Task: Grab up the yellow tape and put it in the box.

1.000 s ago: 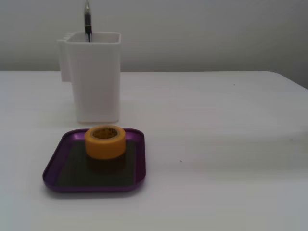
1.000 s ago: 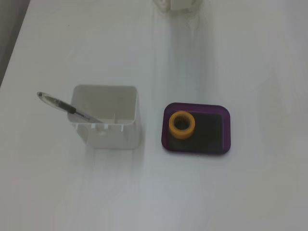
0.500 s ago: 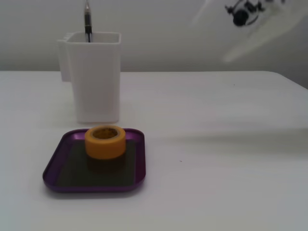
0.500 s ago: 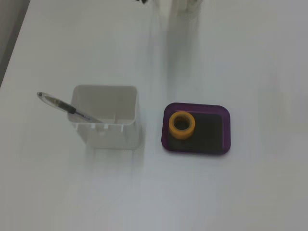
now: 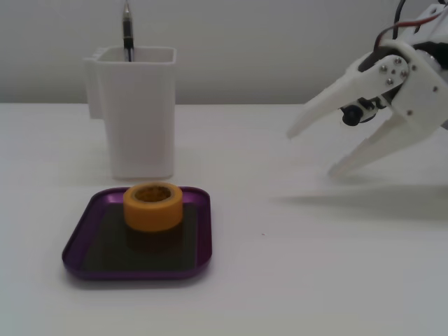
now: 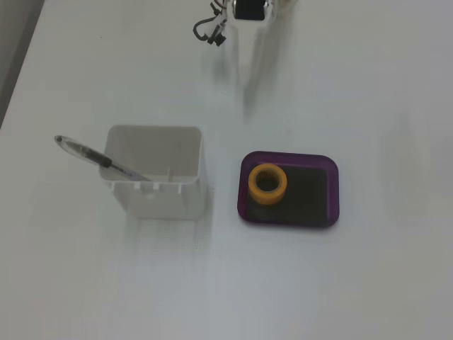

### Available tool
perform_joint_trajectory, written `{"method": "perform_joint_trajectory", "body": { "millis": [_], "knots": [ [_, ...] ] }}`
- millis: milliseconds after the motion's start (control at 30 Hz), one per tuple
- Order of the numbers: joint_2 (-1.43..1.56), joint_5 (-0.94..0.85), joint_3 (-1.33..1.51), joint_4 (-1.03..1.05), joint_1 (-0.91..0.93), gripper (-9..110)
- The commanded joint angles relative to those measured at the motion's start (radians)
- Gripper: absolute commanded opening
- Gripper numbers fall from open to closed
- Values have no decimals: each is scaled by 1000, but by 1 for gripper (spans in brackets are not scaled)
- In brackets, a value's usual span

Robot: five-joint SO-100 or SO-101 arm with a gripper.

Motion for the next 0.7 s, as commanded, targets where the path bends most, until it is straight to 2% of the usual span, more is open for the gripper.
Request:
{"method": "perform_joint_trajectory", "body": {
  "millis": [0,167,300,667],
  "knots": [
    [80,5,18,17,-5,18],
    [80,3,37,35,-5,-1],
    [77,8,74,35,-2,3],
    [77,0,74,32,6,3]
  ]
}}
